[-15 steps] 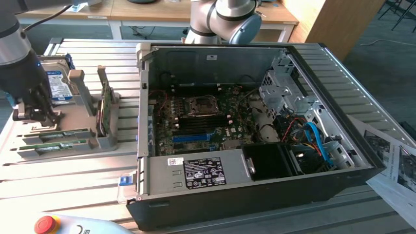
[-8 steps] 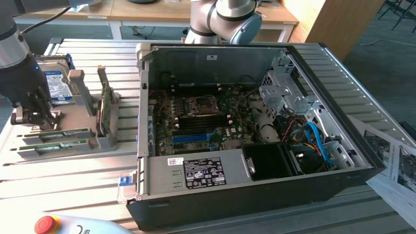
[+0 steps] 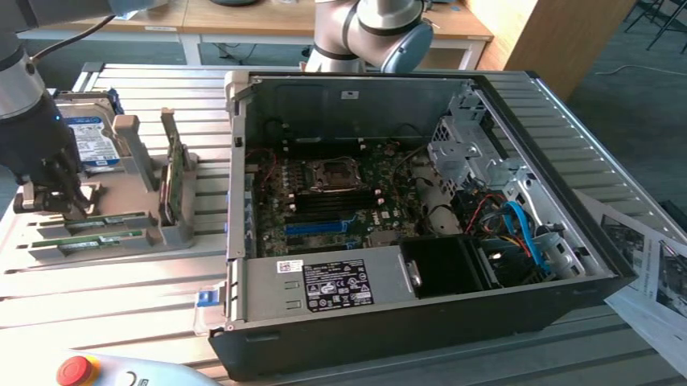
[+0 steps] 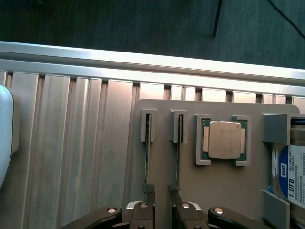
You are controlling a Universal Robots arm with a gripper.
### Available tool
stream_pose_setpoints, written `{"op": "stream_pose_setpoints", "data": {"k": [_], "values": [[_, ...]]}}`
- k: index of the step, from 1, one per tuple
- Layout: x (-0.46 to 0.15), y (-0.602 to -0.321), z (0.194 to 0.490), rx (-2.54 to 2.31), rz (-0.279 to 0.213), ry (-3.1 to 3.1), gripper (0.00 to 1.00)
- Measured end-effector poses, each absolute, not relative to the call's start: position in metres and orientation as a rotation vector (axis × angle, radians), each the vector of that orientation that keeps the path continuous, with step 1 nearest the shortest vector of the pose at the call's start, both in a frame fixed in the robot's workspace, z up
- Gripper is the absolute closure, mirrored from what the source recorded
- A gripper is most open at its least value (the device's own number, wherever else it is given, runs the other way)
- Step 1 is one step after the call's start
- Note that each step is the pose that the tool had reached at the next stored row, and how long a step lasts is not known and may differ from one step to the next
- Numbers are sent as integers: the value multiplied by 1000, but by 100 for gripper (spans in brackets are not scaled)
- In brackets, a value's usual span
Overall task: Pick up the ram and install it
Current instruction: 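Pick up the ram and move it above insertion slot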
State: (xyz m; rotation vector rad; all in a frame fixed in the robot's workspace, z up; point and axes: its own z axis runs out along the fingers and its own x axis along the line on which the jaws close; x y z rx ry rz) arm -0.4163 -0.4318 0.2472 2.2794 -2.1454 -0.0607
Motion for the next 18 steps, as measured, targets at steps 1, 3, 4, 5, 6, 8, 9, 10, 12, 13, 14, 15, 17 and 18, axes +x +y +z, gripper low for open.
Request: {"op": "stream_pose_setpoints", "data": {"k": [1,3,4,5,6,8,9,10,12,13,14,15,17,18], "values": [[-416,-433,247,2279,-61,-2146,75],[-416,-435,247,2279,-61,-2145,75],[-416,-436,247,2279,-61,-2146,75],[-416,-437,247,2279,-61,-2145,75],[-416,-438,247,2279,-61,-2146,75],[-416,-440,247,2279,-61,-2145,75],[-416,-441,247,2279,-61,-2145,75],[-416,-441,247,2279,-61,-2145,75],[-416,-442,247,2279,-61,-2146,75],[-416,-442,247,2279,-61,-2146,75],[-416,-442,247,2279,-61,-2146,75],[-416,-442,247,2279,-61,-2146,75],[-416,-442,247,2279,-61,-2145,75],[-416,-442,247,2279,-61,-2146,75]]}}
